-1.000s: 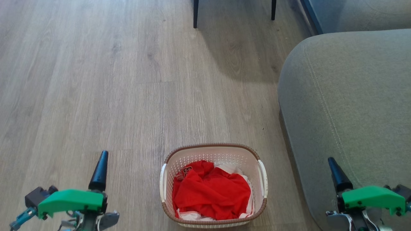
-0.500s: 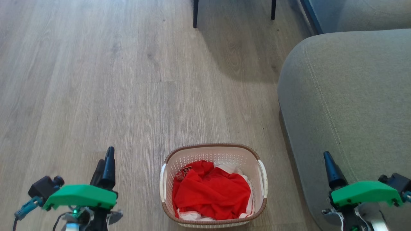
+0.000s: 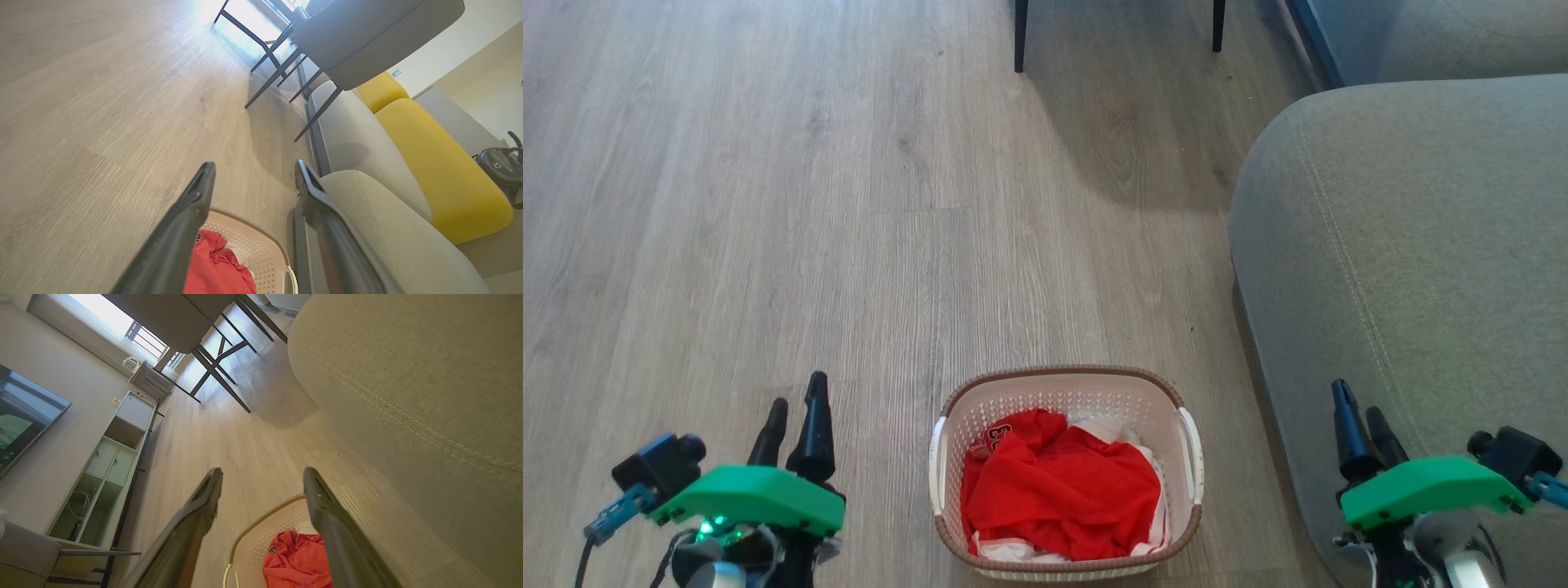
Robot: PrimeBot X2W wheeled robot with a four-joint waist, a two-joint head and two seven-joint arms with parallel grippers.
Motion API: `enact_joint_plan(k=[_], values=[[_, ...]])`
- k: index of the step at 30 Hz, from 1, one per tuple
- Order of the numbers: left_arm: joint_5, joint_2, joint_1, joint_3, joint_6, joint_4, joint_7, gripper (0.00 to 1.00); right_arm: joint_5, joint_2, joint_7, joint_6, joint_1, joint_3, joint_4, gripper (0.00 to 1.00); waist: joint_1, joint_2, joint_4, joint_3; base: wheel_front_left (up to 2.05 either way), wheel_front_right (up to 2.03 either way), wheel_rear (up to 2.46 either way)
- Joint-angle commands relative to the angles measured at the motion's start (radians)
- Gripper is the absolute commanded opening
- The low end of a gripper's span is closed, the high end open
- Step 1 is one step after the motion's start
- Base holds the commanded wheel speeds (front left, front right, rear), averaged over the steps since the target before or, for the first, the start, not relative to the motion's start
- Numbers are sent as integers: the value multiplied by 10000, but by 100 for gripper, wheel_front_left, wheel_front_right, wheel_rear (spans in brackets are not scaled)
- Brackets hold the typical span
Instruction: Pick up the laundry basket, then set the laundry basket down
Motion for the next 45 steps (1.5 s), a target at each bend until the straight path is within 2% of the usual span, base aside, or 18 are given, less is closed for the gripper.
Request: enact_joint_plan(k=[1,20,45], values=[[419,188,-153,112,104,-474,-132,100,-414,-91,-178,-8,-400,202,-380,100,0,0,4,-6,0,0,0],[2690,367,173,-265,599,-608,-695,100,-2691,-115,-734,-10,-396,698,-358,100,0,0,6,-120,0,0,0],[5489,345,675,-447,840,-680,-1405,100,-5510,-145,-1436,-13,-215,1208,-501,100,0,0,4,-327,0,0,0]])
